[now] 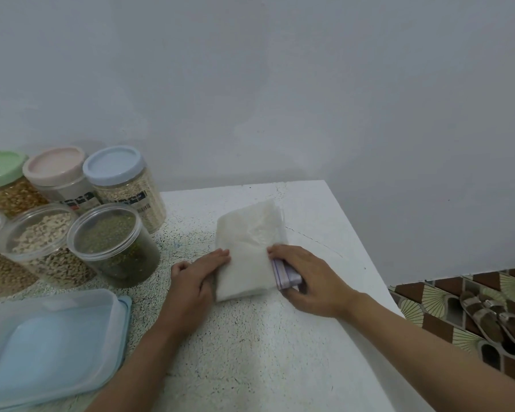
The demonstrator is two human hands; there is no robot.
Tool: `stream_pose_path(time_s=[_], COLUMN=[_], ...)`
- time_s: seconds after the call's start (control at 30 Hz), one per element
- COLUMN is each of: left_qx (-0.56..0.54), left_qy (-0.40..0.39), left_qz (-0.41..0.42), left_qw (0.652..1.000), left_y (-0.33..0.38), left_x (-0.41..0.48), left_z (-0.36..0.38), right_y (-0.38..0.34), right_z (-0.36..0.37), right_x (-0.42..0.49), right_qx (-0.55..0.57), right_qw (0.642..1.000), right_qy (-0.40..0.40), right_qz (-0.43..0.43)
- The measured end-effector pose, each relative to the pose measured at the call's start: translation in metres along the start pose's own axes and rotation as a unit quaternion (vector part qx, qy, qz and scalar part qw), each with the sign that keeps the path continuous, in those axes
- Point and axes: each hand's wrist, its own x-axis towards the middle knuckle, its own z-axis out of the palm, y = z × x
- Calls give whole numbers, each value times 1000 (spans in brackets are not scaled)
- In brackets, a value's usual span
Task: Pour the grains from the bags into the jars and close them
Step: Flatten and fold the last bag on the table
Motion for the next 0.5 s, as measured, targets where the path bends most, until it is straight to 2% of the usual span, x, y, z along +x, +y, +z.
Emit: stream_pose_path(time_s=[0.13,0.3,0.5], left_qx=[29,56,27], left_qy=[8,-18,-22], left_qz=[18,17,6], left_qw=[999,998,999], left_y=[0,4,13], left_x=[0,1,-3], left_z=[0,-2,-5], right_y=[3,-15,-21], right_z=[5,3,6], right_x=[3,11,6], right_qx=[38,122,8], right_qw=[998,983,993], right_qy=[45,88,97], right_qz=[32,107,69])
